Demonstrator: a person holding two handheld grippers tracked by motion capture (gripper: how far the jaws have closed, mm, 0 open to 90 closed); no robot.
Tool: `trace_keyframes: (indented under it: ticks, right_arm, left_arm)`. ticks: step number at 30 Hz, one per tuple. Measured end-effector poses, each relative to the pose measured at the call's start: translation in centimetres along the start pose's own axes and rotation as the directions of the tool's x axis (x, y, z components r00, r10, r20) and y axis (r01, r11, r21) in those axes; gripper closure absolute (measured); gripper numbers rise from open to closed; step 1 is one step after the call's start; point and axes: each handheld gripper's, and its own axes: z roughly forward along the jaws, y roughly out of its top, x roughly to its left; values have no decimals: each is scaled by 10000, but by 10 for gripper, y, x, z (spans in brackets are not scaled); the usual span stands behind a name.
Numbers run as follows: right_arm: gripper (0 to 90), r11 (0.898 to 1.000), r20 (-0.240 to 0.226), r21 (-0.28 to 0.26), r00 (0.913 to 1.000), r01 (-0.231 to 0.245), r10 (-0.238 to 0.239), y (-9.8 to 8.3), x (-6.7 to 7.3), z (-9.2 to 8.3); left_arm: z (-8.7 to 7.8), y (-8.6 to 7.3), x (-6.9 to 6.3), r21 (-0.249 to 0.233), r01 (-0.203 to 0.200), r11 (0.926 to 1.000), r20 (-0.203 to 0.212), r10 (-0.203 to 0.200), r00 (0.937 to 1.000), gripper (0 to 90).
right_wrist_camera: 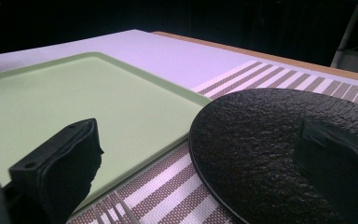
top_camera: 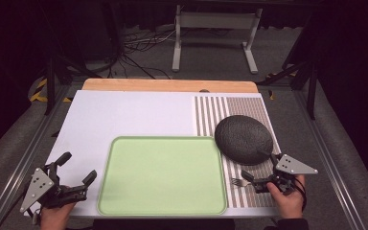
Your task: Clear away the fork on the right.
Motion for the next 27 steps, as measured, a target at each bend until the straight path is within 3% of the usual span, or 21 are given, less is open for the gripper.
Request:
trace_keyframes:
  ticks: [27]
  right_arm:
    - [12,10000,-102,4,9999,8,-8,0,0,1]
  left_arm:
    - [0,0,0,19,26,10000,-2,-26,10000,2]
